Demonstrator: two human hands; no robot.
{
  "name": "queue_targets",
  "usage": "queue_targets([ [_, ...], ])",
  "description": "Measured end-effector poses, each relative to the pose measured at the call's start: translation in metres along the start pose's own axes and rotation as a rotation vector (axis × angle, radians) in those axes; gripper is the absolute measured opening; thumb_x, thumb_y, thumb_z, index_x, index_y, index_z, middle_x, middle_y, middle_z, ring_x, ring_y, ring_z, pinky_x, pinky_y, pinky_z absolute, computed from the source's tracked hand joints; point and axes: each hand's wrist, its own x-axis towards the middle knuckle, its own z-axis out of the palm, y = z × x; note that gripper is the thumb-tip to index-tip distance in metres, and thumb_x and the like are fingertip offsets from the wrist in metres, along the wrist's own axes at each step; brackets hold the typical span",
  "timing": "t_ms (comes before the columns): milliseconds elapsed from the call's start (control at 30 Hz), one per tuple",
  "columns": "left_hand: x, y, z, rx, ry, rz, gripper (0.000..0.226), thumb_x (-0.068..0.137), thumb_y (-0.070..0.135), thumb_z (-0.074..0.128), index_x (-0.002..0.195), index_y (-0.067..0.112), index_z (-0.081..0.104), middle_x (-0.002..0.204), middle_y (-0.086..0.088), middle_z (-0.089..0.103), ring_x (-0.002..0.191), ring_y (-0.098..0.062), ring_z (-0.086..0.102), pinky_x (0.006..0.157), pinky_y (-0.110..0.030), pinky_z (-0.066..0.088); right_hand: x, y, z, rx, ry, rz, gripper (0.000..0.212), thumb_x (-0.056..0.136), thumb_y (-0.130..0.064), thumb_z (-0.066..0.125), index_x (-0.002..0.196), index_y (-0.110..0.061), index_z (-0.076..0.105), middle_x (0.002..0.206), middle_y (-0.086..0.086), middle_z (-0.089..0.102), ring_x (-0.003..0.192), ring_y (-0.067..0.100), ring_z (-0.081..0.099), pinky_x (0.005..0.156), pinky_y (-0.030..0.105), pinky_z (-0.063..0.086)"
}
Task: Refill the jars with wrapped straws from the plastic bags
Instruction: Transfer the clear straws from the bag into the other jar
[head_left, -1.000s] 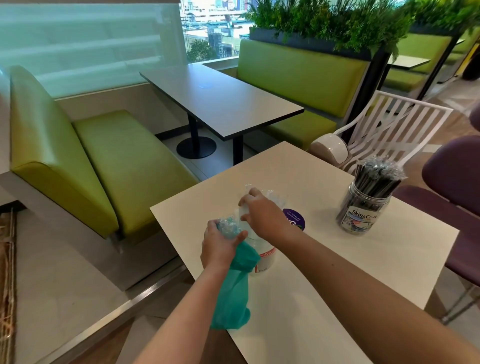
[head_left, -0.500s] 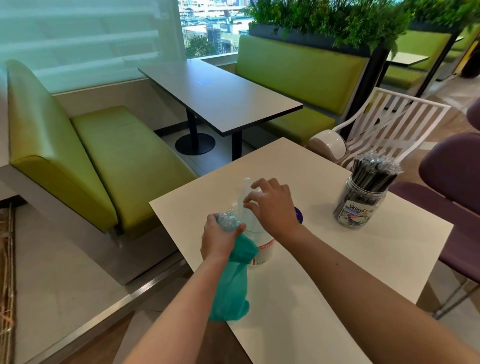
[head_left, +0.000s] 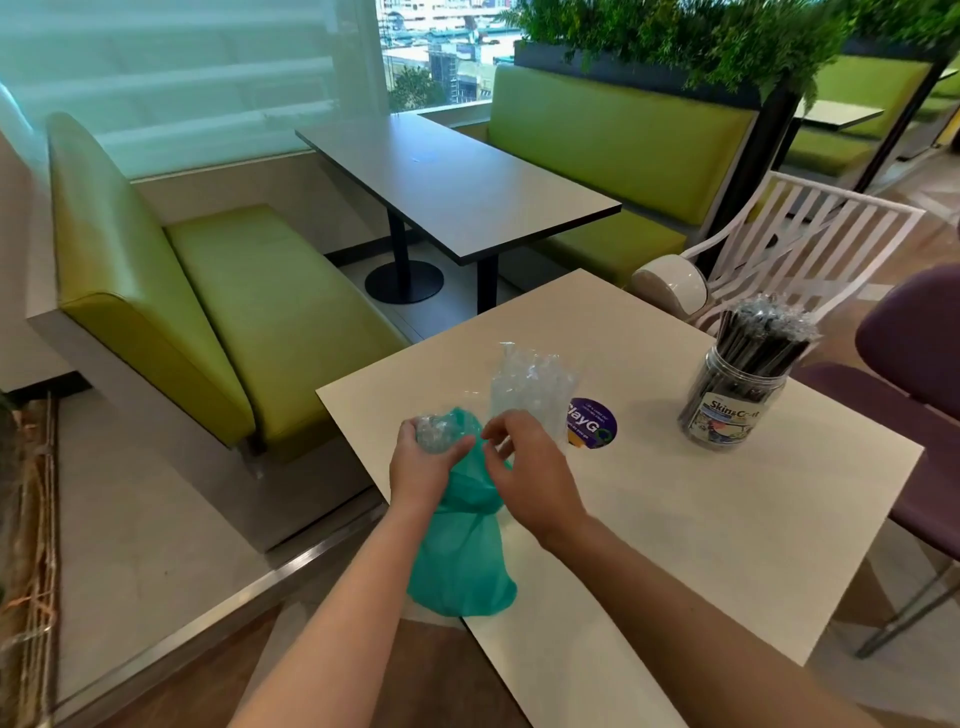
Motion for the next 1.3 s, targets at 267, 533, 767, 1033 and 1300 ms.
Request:
queue_targets([
  [267,-0.022,0.002,-0.025,-0.187,-0.145,-0.009,0.056,0.076,0.024,0.082,0.123,0.019,0.053,0.111,-0.001,0.067,0.097,-0.017,0.067,0.074,-0.028,0.056,-0.006,0.002,0.009,0.053,-0.173,0.276,0.042,0.086,-0.033,0.07,0.124,-0.023,0.054,0.112,-0.004,0.059,0.1,0.01,0.059,0.084,0.028,0.056],
  [533,-0.035,0.005,-0.017,-0.288,-0.267,-0.022,0.051,0.073,0.02,0.082,0.117,0.019,0.057,0.112,-0.004,0.07,0.101,-0.021,0.068,0.088,-0.037,0.056,-0.007,0.006,0.002,0.153,-0.321,0.284,0.066,0.075,-0.034,0.081,0.132,-0.019,0.051,0.12,0.0,0.049,0.111,0.015,0.053,0.091,0.026,0.051],
  [767,-0.038,0.005,-0.01,-0.369,-0.35,-0.046,0.045,0.075,0.01,0.079,0.114,0.019,0.058,0.111,-0.008,0.071,0.101,-0.024,0.069,0.088,-0.039,0.057,-0.011,0.018,0.0,0.122,-0.258,0.291,0.038,0.086,-0.033,0.07,0.118,-0.017,0.056,0.11,0.0,0.049,0.099,0.013,0.053,0.082,0.021,0.049],
  [1033,-0.039,-0.002,-0.007,-0.356,-0.342,-0.063,0.046,0.075,0.01,0.079,0.115,0.017,0.06,0.111,-0.008,0.072,0.101,-0.024,0.07,0.086,-0.038,0.057,-0.015,0.023,-0.002,0.2,-0.415,0.36,0.041,0.096,-0.035,0.055,0.132,-0.019,0.043,0.129,0.003,0.042,0.121,0.02,0.046,0.106,0.041,0.044],
  [1300,-0.036,0.002,-0.003,-0.23,-0.234,0.018,0.03,0.084,0.021,0.076,0.107,0.026,0.058,0.105,0.0,0.07,0.094,-0.016,0.069,0.073,-0.026,0.058,-0.012,0.022,-0.014,0.219,-0.343,0.324,0.019,0.1,-0.025,0.048,0.113,-0.012,0.053,0.107,-0.002,0.047,0.102,0.009,0.05,0.08,0.011,0.044],
])
